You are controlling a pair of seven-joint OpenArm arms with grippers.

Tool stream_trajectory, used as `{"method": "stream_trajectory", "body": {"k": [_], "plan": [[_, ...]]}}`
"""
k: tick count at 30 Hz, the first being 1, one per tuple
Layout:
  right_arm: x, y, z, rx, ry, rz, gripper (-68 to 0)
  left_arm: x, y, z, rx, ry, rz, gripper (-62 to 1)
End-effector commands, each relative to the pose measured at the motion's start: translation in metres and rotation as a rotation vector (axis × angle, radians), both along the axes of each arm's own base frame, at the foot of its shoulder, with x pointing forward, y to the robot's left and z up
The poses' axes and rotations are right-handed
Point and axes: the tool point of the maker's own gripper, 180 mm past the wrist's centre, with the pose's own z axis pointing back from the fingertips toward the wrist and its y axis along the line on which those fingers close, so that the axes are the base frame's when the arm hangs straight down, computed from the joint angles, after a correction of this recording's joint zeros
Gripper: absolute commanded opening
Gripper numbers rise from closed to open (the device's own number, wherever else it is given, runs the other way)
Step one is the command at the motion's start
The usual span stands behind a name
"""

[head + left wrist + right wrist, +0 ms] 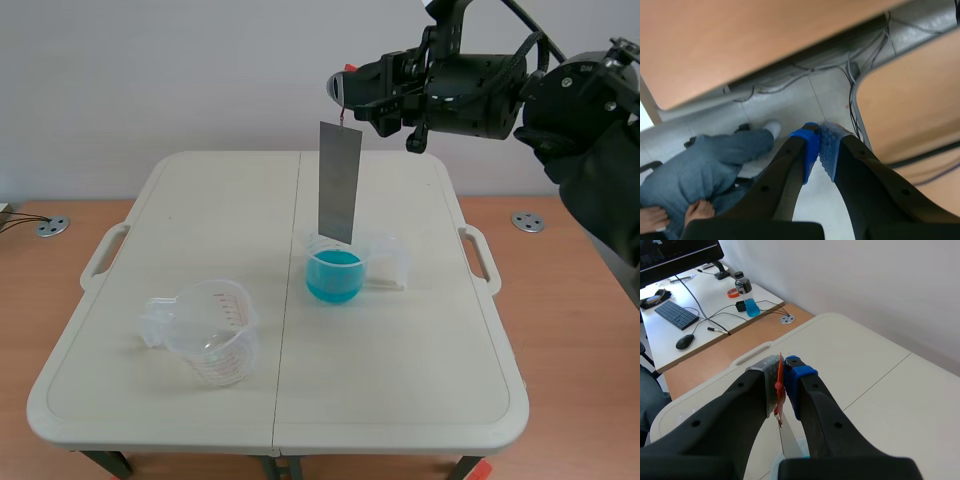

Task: Hold the metal plate by the orange handle, dip it into the blue solution, take it out and point at it, then put the plate back in the beaker on the left.
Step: 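Lower the plate into the blue solution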

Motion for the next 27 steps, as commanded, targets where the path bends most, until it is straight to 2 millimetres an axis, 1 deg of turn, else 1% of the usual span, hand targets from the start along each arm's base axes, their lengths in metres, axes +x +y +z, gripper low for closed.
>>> {"method": "stream_trajectory", "body": {"k": [1, 4, 7, 15, 17, 24, 27], "plan": [[0.003, 0.0, 0.012, 0.035, -0.032, 0.003, -66.2, -0.008, -0.005, -0.003, -0.006, 0.007, 0.004, -58.2], [0.004, -0.002, 0.007, 0.045, -0.017, -0.007, -66.2, -0.029, -0.011, -0.01, 0.004, 0.046, 0.008, -58.2], [0.006, -0.002, -0.001, 0.046, 0.002, -0.015, -66.2, -0.045, -0.017, -0.016, 0.012, 0.076, 0.01, -58.2], [0.009, -0.002, -0.024, 0.042, 0.052, -0.036, -66.2, -0.077, -0.036, -0.028, 0.013, 0.136, 0.011, -58.2], [0.01, -0.003, -0.029, 0.044, 0.065, -0.042, -66.2, -0.084, -0.047, -0.032, -0.004, 0.16, -0.011, -58.2], [0.011, -0.005, -0.049, 0.008, 0.088, -0.058, -66.2, -0.115, -0.098, -0.047, -0.096, 0.251, -0.131, -58.2], [0.011, -0.006, -0.061, -0.006, 0.103, -0.066, -66.2, -0.127, -0.116, -0.051, -0.127, 0.287, -0.172, -58.1]]}}
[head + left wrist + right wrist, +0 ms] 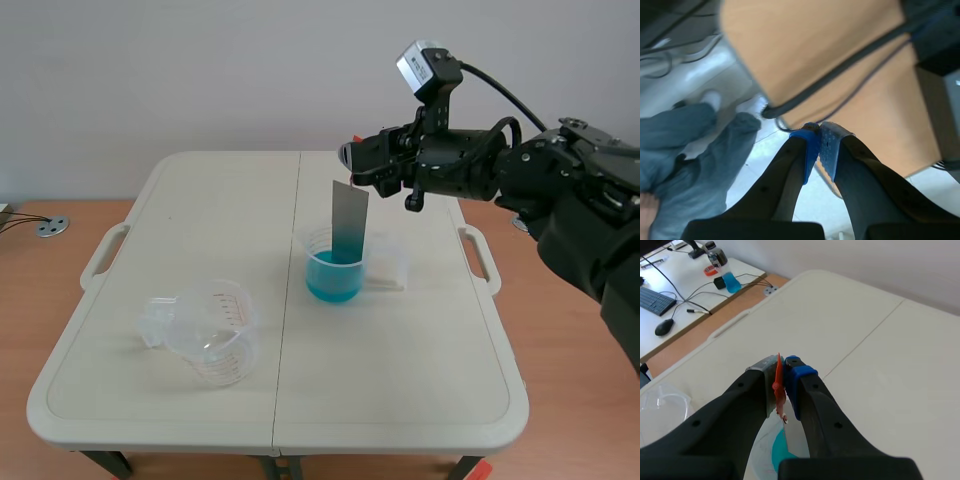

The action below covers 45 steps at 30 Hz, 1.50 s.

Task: Hold the metal plate by the orange handle, dip it into the blue solution, take it out and point at it, then put the plate back in the beaker on the left.
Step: 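Lower the plate into the blue solution, then hold the plate still in the solution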

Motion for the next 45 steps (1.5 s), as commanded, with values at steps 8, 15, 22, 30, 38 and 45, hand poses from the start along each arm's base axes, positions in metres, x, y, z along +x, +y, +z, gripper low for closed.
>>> {"method": "stream_trajectory", "body": {"k": [8, 15, 22, 30, 38, 45], "plan": [[0.002, -0.001, -0.013, -0.001, 0.005, -0.009, -66.2, -0.013, -0.009, 0.0, -0.008, 0.033, -0.056, -58.2], [0.002, -0.002, -0.015, -0.012, 0.002, -0.009, -66.2, -0.013, -0.009, 0.0, -0.008, 0.033, -0.056, -58.2], [0.002, -0.002, -0.015, -0.011, 0.001, -0.009, -66.2, -0.012, -0.008, 0.0, -0.007, 0.033, -0.058, -58.2], [0.002, -0.002, -0.015, -0.011, 0.001, -0.009, -66.2, -0.012, -0.008, 0.0, -0.007, 0.033, -0.058, -58.1], [0.002, -0.002, -0.015, -0.011, 0.001, -0.009, -66.2, -0.012, -0.008, -0.001, -0.005, 0.034, -0.058, -58.1], [0.002, -0.002, -0.015, -0.011, 0.001, -0.009, -66.2, -0.012, -0.008, -0.001, -0.005, 0.034, -0.058, -58.1]]}}
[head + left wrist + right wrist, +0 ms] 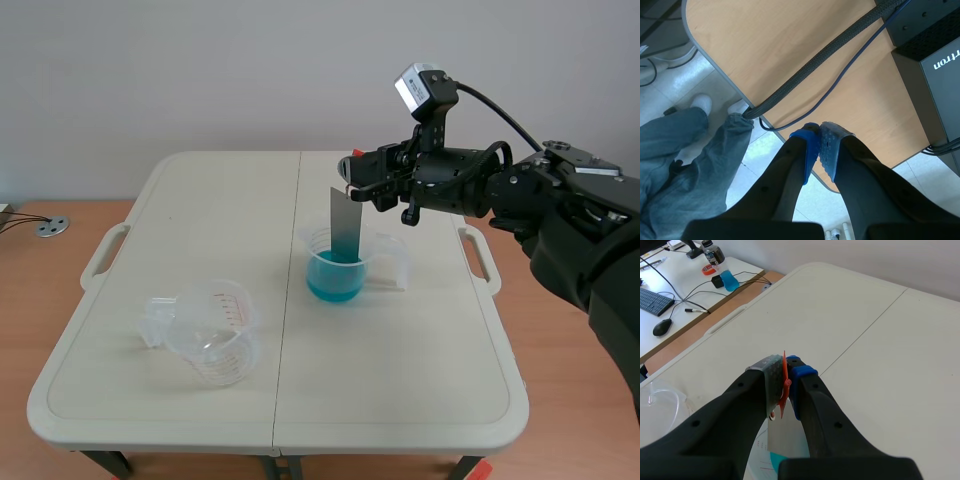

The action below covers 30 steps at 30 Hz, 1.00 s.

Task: Hold the metal plate by the orange handle, dip it into the blue solution, take it out and point at it, then put the plate back in the beaker on the left.
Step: 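Hold the plate still in the solution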

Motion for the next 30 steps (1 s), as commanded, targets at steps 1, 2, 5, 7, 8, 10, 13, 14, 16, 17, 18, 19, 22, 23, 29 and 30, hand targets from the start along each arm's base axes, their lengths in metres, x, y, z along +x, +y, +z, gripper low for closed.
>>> {"method": "stream_trajectory", "body": {"k": [1, 2, 5, 7, 8, 10, 13, 14, 16, 17, 18, 19, 22, 23, 29, 30], "plan": [[0.0013, -0.0003, 0.0021, -0.016, -0.009, 0.01, -66.2, -0.0013, 0.0042, 0.0019, 0.008, 0.004, -0.004, -58.1], [0.0013, -0.0003, 0.0021, -0.016, -0.009, 0.01, -66.2, -0.0013, 0.0042, 0.0019, 0.008, 0.004, -0.004, -58.2], [0.0013, -0.0003, 0.0021, -0.016, -0.009, 0.01, -66.2, -0.0013, 0.0042, 0.0019, 0.008, 0.004, -0.004, -58.2], [0.0012, -0.0004, 0.0019, -0.019, -0.009, 0.01, -66.2, -0.0013, 0.0042, 0.0019, 0.008, 0.004, -0.004, -58.2], [0.0012, -0.0004, 0.0017, -0.02, -0.009, 0.011, -66.2, -0.0013, 0.0042, 0.0019, 0.008, 0.004, -0.004, -58.2], [0.0012, -0.0004, 0.0017, -0.02, -0.009, 0.011, -66.2, -0.0013, 0.0042, 0.0019, 0.008, 0.004, -0.004, -58.1], [0.0009, -0.0005, 0.0005, -0.029, -0.009, 0.013, -66.2, -0.0013, 0.0042, 0.0019, 0.008, 0.004, -0.004, -58.2], [0.0008, -0.0005, 0.0001, -0.032, -0.009, 0.013, -66.2, -0.0013, 0.0042, 0.0019, 0.008, 0.004, -0.004, -58.2], [0.0008, -0.0005, -0.0001, -0.034, -0.01, 0.014, -66.2, -0.0013, 0.0042, 0.0019, 0.008, 0.004, -0.004, -58.1], [0.0008, -0.0005, -0.0001, -0.034, -0.01, 0.014, -66.2, -0.0013, 0.0042, 0.0019, 0.008, 0.004, -0.004, -58.2], [0.0008, -0.0005, -0.0001, -0.034, -0.01, 0.014, -66.2, -0.0013, 0.0042, 0.0019, 0.008, 0.004, -0.004, -58.2], [0.0008, -0.0005, -0.0001, -0.034, -0.01, 0.014, -66.2, -0.0013, 0.0042, 0.0019, 0.008, 0.004, -0.004, -58.2], [0.0008, -0.0005, -0.0001, -0.034, -0.01, 0.014, -66.2, -0.0013, 0.0043, 0.0019, 0.008, 0.004, -0.004, -58.1], [0.0008, -0.0005, -0.0001, -0.034, -0.01, 0.014, -66.2, -0.0013, 0.0044, 0.002, 0.008, 0.004, -0.005, -58.2], [0.0008, -0.0005, -0.0001, -0.034, -0.01, 0.014, -66.2, -0.0011, 0.0044, 0.0019, 0.008, 0.003, -0.005, -58.1], [0.0008, -0.0005, -0.0001, -0.034, -0.01, 0.014, -66.2, -0.0011, 0.0044, 0.0019, 0.008, 0.003, -0.005, -58.2]]}}
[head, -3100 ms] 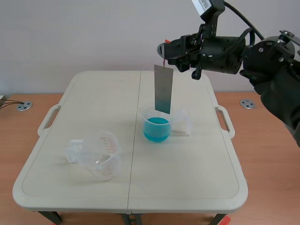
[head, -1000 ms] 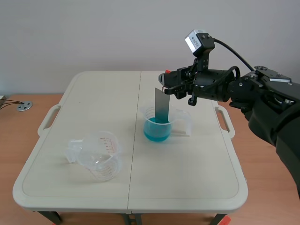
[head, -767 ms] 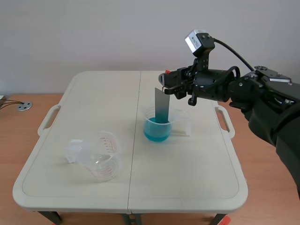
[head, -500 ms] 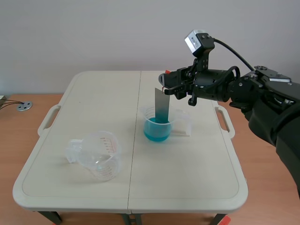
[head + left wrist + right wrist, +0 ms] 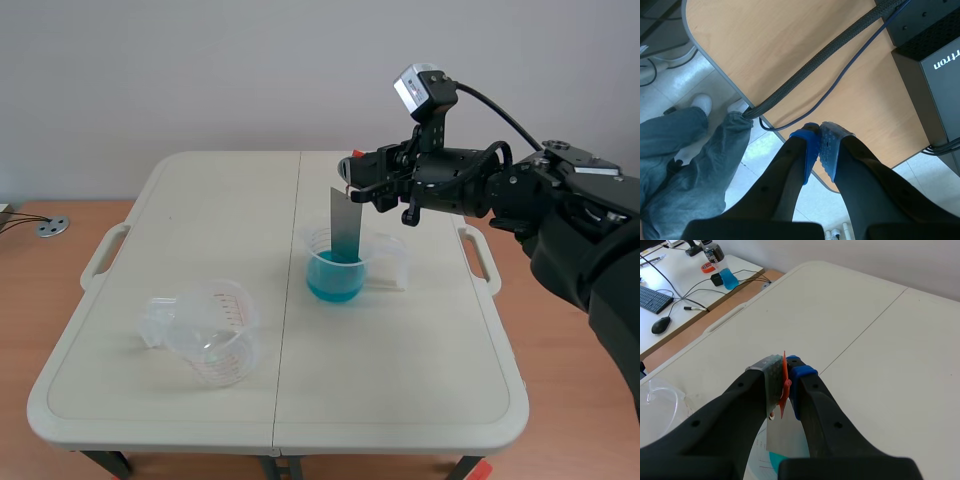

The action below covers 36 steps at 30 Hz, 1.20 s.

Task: Hold the metal plate by the orange handle, dip it into the blue solution, take it out and point at it, then put the plate back in the beaker on the left.
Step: 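Hold the plate still in the solution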

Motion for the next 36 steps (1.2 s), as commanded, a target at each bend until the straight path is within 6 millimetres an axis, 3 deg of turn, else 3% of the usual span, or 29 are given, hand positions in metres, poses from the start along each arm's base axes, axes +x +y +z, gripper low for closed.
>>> {"method": "stream_trajectory", "body": {"k": [1, 18, 36], "plan": [[0.001, 0.0, 0.002, -0.021, -0.008, 0.011, -66.2, -0.001, 0.004, 0.002, 0.008, 0.003, -0.005, -58.2], [0.004, -0.003, 0.016, 0.04, -0.015, -0.003, -66.2, -0.001, 0.006, 0.002, 0.01, 0.003, -0.009, -58.2], [0.001, -0.011, 0.071, 0.118, -0.035, 0.042, -66.2, 0.003, 0.007, 0.001, 0.015, -0.001, -0.01, -58.1]]}}
